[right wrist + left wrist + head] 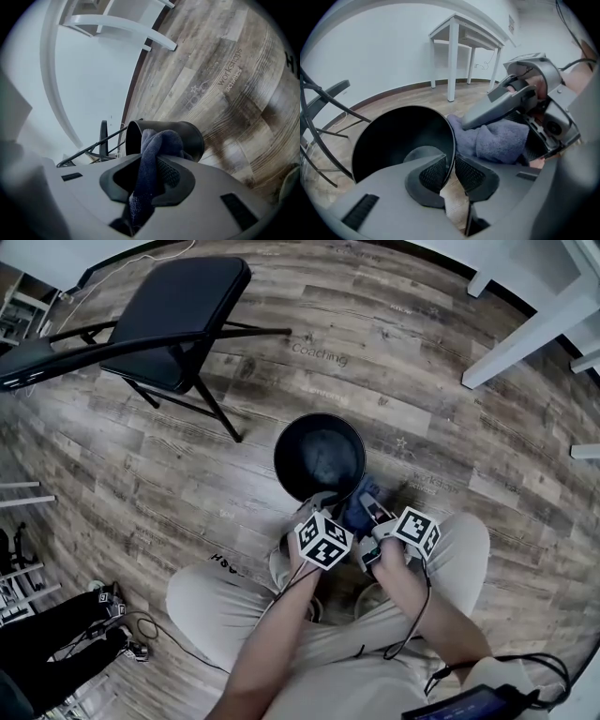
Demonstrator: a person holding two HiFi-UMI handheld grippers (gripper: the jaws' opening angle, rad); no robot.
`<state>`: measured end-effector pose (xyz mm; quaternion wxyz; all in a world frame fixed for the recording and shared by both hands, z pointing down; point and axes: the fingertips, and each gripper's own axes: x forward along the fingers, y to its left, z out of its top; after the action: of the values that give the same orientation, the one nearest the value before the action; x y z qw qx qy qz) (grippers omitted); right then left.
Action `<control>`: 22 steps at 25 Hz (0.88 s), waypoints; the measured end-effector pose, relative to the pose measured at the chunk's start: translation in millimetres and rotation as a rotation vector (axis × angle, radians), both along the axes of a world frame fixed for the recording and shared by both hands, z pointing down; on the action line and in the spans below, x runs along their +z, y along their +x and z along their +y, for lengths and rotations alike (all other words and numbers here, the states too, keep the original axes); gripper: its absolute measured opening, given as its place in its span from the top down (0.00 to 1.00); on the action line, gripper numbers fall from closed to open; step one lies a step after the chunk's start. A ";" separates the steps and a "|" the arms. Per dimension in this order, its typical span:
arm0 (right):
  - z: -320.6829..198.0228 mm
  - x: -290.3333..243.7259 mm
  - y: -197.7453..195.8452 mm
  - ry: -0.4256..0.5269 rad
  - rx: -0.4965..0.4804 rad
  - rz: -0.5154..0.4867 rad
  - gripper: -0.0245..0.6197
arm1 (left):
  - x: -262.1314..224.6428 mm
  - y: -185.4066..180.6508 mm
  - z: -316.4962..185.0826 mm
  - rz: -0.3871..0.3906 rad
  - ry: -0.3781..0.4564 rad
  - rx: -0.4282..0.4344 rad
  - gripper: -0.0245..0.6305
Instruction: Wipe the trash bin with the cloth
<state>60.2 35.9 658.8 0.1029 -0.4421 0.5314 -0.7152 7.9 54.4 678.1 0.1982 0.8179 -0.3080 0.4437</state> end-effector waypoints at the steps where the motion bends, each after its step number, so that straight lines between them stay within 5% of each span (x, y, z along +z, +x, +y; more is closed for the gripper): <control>1: -3.0 3.2 -1.3 0.002 -0.006 0.000 0.85 | 0.0 0.5 -0.1 -0.001 -0.004 -0.001 0.86; 10: 0.9 57.1 -3.1 -0.073 -0.040 0.049 0.85 | -5.0 6.0 -0.5 0.045 -0.033 -0.033 0.87; 22: -7.6 140.9 7.8 -0.167 0.050 0.185 0.85 | -13.1 15.0 -5.5 0.144 -0.041 -0.100 0.88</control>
<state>68.0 28.3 799.8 0.0341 -0.5264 0.4661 -0.7103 22.9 48.9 665.0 0.2583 0.8271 -0.3240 0.3798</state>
